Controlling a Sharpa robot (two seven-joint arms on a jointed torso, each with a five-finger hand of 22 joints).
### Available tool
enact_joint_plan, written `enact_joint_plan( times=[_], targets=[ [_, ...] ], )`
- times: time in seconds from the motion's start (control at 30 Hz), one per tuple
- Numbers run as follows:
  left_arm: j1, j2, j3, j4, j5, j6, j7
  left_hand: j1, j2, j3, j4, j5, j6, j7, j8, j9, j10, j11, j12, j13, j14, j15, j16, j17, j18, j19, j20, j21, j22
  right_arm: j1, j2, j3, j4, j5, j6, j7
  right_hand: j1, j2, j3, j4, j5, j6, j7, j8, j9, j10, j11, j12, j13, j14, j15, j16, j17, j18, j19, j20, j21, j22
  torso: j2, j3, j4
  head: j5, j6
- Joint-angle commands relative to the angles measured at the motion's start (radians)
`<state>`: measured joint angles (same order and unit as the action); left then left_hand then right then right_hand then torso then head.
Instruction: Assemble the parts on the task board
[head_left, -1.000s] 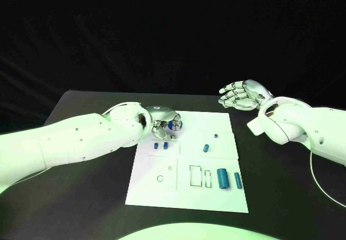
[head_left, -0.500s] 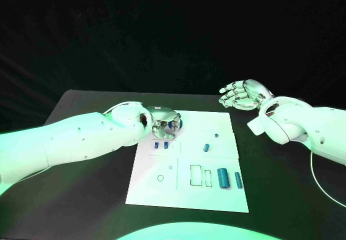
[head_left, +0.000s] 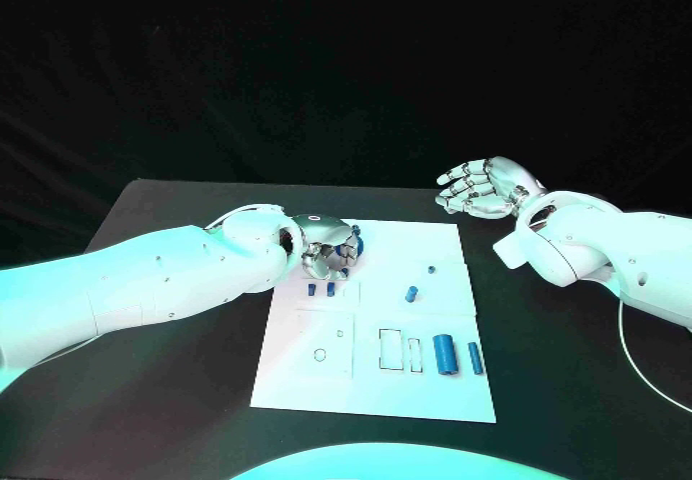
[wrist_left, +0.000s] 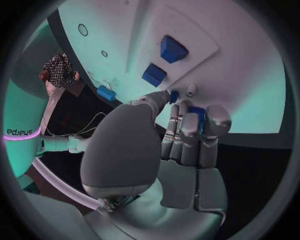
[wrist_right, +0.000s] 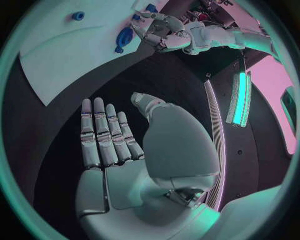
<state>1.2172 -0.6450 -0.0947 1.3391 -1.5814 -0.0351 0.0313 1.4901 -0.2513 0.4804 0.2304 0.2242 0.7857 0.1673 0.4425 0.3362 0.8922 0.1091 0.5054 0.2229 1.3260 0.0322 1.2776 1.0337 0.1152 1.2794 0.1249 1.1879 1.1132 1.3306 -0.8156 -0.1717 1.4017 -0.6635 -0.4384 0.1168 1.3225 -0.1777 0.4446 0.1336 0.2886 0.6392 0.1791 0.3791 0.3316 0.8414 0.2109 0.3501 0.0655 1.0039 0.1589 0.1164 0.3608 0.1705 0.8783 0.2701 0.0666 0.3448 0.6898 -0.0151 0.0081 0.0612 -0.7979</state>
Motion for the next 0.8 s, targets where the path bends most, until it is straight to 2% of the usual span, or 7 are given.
enact_joint_plan(
  times=[0.03, 0.4, 0.8],
  targets=[
    [-0.002, 0.004, 0.000, -0.001, -0.005, 0.022, 0.006, -0.004, -0.008, 0.006, 0.002, -0.005, 0.006, 0.002, -0.004, -0.002, 0.005, 0.000, -0.006, -0.002, 0.006, 0.001, 0.006, 0.000, -0.006, 0.003, 0.000, 0.003, 0.000, 0.000, 0.000, 0.000, 0.002, -0.002, 0.005, 0.010, -0.007, 0.003, 0.000, -0.004, 0.005, 0.004, 0.098, -0.001, -0.001, 0.004, 0.001, -0.003, -0.001, 0.005, 0.001, -0.003, -0.001, 0.012, -0.003, -0.001, -0.004, -0.001, 0.000, -0.0001, 0.0002, 0.000, -0.001],
    [-0.007, 0.009, -0.001, -0.014, -0.004, 0.024, 0.003, 0.010, 0.004, 0.032, -0.021, -0.004, 0.021, -0.002, -0.014, -0.007, 0.024, -0.004, -0.009, -0.006, 0.014, -0.002, 0.019, 0.009, -0.009, 0.012, -0.002, 0.022, 0.020, 0.000, 0.001, 0.000, 0.003, -0.002, 0.007, 0.010, -0.007, 0.003, 0.000, -0.004, 0.005, 0.005, 0.098, -0.001, -0.002, 0.004, 0.001, -0.003, -0.001, 0.006, 0.000, -0.003, -0.001, 0.012, -0.002, -0.001, -0.003, -0.003, 0.000, -0.0003, 0.0006, -0.002, -0.002],
    [-0.010, 0.011, -0.001, -0.016, -0.003, 0.010, 0.014, 0.016, 0.030, 0.067, -0.073, -0.009, 0.079, -0.018, -0.011, -0.006, 0.076, -0.025, 0.005, -0.001, 0.045, -0.019, 0.056, 0.050, -0.019, 0.038, -0.015, 0.069, 0.075, 0.000, 0.001, 0.000, 0.002, -0.002, 0.010, 0.009, -0.010, 0.006, 0.000, -0.002, 0.005, 0.007, 0.098, -0.001, -0.002, 0.006, 0.001, -0.002, -0.001, 0.008, 0.000, -0.003, -0.003, 0.012, -0.001, -0.001, -0.003, -0.007, 0.000, 0.0001, 0.0004, -0.002, -0.003]
  ],
)
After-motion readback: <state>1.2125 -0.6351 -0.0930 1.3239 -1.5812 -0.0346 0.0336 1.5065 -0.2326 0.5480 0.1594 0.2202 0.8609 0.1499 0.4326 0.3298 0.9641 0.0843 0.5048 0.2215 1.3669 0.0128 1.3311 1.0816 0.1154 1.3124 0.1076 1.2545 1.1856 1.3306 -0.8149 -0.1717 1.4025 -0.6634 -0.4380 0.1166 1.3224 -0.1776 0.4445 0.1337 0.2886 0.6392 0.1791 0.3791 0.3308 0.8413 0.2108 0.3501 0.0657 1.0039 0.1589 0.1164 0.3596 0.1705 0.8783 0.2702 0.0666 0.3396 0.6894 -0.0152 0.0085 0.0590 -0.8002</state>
